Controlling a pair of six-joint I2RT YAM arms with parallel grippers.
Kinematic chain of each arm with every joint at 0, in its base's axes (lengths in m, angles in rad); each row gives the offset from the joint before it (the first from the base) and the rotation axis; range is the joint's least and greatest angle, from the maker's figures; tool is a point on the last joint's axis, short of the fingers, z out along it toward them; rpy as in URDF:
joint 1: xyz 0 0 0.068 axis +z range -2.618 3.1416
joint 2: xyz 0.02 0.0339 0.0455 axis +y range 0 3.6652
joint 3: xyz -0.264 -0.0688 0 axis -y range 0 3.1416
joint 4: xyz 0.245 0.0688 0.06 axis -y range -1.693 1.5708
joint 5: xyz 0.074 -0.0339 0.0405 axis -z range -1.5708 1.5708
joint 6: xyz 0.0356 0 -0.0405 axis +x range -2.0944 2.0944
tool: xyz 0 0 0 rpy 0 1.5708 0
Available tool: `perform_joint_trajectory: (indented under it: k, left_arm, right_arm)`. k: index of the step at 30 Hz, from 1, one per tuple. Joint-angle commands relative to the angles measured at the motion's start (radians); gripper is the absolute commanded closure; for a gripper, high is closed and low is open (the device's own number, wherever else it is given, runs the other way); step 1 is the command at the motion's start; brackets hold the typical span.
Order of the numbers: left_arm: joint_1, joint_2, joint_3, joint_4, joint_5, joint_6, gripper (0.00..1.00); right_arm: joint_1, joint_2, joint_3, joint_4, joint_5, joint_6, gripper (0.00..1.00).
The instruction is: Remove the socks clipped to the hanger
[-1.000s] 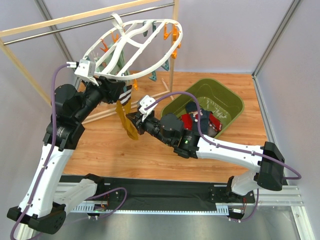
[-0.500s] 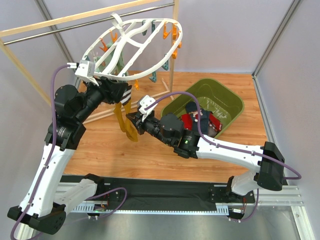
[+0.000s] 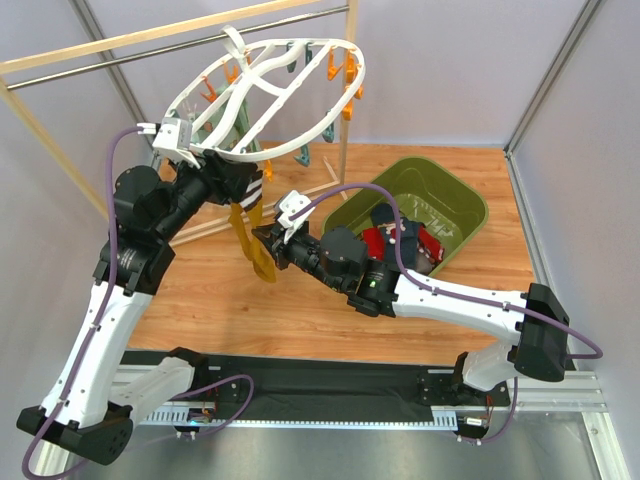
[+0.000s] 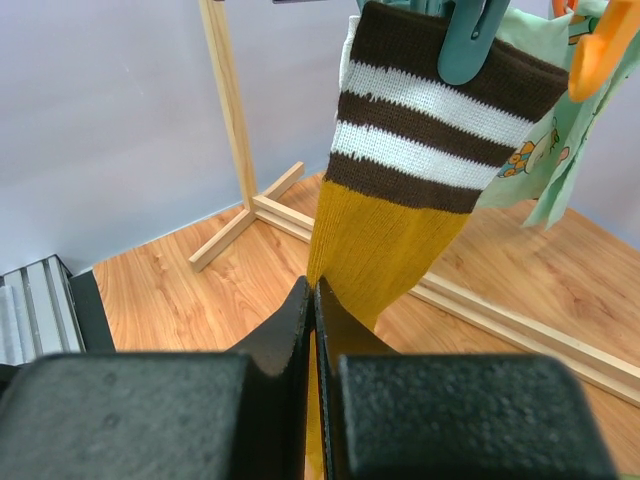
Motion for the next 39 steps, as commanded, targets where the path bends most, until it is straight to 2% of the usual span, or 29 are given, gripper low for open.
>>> perform_joint_trajectory:
  k: [1, 4, 5, 10, 11, 13, 18, 19, 20, 21, 23, 27, 30, 34, 35, 39]
  left_arm:
    - [0.006, 0.0, 0.017, 0.046, 0.009, 0.003, 0.42]
    - [0.006, 0.0, 0.026, 0.044, -0.006, 0.002, 0.54]
    - [0.006, 0.0, 0.029, 0.043, -0.008, -0.001, 0.61]
    - [0.006, -0.002, 0.044, 0.033, 0.003, -0.006, 0.78]
    - [0.006, 0.001, 0.047, 0.024, 0.004, -0.008, 0.88]
    - [0.006, 0.004, 0.058, 0.021, 0.007, -0.012, 0.99]
    - [0.006, 0.014, 0.087, -0.011, 0.0, -0.026, 1.0]
    - [0.006, 0.014, 0.089, -0.014, -0.005, -0.026, 0.95]
    - [0.006, 0.006, 0.08, 0.001, -0.008, -0.034, 0.67]
    - [0.006, 0.0, 0.072, 0.013, -0.013, -0.043, 0.59]
    - [0.006, -0.021, 0.052, 0.059, -0.022, -0.064, 0.55]
    - [0.006, -0.023, 0.044, 0.073, -0.036, -0.072, 0.55]
    - [0.006, -0.008, 0.053, 0.06, -0.033, -0.071, 0.57]
    - [0.006, -0.003, 0.055, 0.061, -0.026, -0.074, 0.85]
    - [0.006, 0.001, 0.058, 0.054, -0.028, -0.072, 0.98]
    - [0.006, 0.017, 0.084, 0.033, -0.02, -0.071, 1.0]
  right_arm:
    - [-0.002, -0.032, 0.003, 0.023, -0.013, 0.002, 1.0]
    - [-0.002, -0.028, 0.003, 0.021, -0.016, 0.004, 1.0]
    - [-0.002, -0.027, 0.003, 0.021, -0.016, 0.005, 1.0]
    - [-0.001, -0.022, -0.006, 0.02, -0.016, 0.011, 1.0]
    - [-0.002, -0.022, -0.008, 0.021, -0.016, 0.013, 1.0]
    - [-0.001, -0.022, -0.009, 0.021, -0.016, 0.014, 1.0]
    - [-0.002, -0.022, -0.006, 0.017, -0.016, 0.014, 1.0]
    - [-0.002, -0.022, -0.006, 0.017, -0.016, 0.016, 1.0]
    - [-0.002, -0.022, -0.006, 0.017, -0.017, 0.016, 1.0]
    - [-0.002, -0.022, -0.005, 0.017, -0.019, 0.016, 1.0]
    - [-0.002, -0.021, -0.005, 0.017, -0.017, 0.017, 1.0]
    - [-0.002, -0.022, -0.006, 0.018, -0.022, 0.017, 1.0]
    - [-0.002, -0.021, -0.003, 0.017, -0.022, 0.017, 1.0]
    - [-0.002, -0.024, -0.002, 0.015, -0.022, 0.017, 1.0]
    - [-0.002, -0.024, -0.002, 0.014, -0.021, 0.017, 1.0]
    - [-0.002, -0.022, -0.003, 0.014, -0.022, 0.016, 1.0]
